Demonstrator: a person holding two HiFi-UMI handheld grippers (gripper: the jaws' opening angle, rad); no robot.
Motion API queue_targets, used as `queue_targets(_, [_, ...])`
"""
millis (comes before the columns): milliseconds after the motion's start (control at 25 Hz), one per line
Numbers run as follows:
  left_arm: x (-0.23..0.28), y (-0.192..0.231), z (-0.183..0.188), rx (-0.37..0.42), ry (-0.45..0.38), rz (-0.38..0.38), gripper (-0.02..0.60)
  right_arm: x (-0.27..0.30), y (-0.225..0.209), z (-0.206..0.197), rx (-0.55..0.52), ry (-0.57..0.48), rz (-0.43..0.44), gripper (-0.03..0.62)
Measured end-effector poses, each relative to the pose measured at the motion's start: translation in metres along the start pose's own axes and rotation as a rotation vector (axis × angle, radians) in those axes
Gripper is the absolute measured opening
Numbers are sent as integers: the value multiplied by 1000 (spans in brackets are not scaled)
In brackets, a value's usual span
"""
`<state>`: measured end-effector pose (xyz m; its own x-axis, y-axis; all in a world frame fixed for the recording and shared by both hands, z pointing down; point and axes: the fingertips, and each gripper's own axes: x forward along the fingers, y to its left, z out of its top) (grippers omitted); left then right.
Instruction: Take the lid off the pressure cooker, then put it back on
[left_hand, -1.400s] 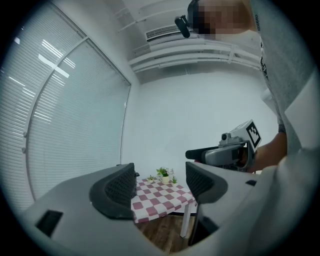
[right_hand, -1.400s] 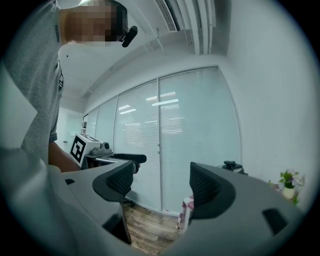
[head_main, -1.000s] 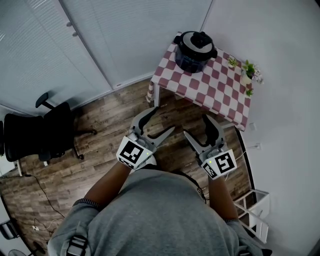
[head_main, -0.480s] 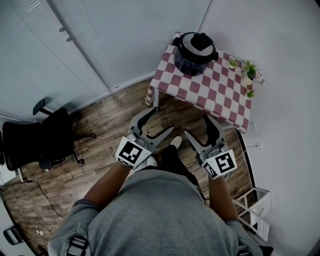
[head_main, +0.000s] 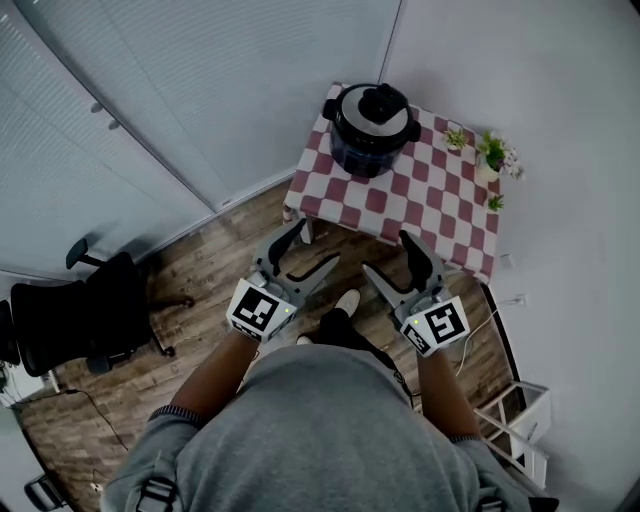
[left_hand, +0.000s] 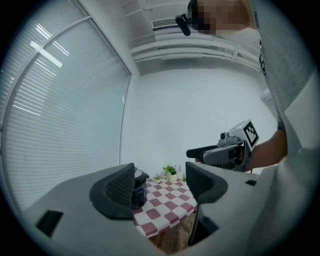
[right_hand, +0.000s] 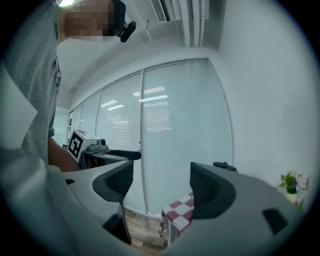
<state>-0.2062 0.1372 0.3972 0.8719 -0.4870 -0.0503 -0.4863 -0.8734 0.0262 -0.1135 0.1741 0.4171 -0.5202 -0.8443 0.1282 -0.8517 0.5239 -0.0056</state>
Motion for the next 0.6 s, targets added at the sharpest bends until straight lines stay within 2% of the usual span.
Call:
queue_targets(400, [88, 44, 6, -33, 31, 28, 325, 33, -96, 24, -20, -17, 4, 368])
queue_targets(600, [125, 56, 7, -20, 39, 43, 325, 42, -137, 30, -10, -36, 17, 368])
